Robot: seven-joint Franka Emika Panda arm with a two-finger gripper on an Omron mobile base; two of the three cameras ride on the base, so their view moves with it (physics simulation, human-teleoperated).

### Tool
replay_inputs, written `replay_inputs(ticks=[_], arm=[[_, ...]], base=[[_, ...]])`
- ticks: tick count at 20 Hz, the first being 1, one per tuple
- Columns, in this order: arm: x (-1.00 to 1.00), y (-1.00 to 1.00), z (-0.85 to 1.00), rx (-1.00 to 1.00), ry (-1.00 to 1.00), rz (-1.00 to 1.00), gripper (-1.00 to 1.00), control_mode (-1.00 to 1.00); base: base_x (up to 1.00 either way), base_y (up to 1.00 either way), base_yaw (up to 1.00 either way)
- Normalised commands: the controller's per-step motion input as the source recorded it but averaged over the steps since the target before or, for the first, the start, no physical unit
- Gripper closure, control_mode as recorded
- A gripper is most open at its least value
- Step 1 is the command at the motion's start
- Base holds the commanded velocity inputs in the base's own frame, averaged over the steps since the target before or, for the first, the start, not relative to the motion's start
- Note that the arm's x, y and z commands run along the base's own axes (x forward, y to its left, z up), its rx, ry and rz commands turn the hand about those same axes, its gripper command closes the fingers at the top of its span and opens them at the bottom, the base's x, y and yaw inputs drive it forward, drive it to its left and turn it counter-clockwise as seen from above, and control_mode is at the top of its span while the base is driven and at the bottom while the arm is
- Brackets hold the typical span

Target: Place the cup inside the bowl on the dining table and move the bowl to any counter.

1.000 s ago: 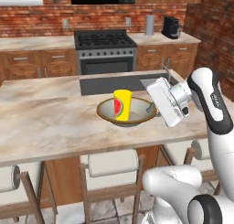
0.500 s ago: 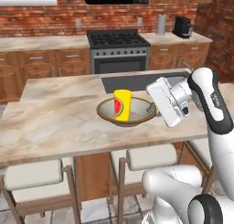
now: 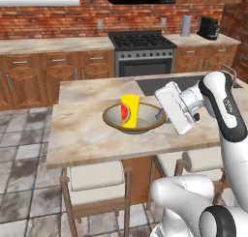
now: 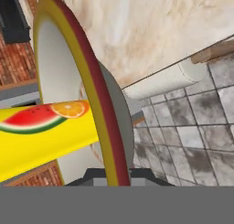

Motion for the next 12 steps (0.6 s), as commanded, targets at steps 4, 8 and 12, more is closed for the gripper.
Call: replay_inputs(ticks=[4,8,12], arm=[[0.0,0.0,0.0,0.0,0.0,0.0,1.0,1.0],[0.0,0.0,0.0,0.0,0.0,0.0,1.0,1.0],[0.0,0.0,0.0,0.0,0.0,0.0,1.0,1.0]], base=[[0.0,0.84,0.0],[0.0,0.83,0.0],[0.0,0.79,0.0]])
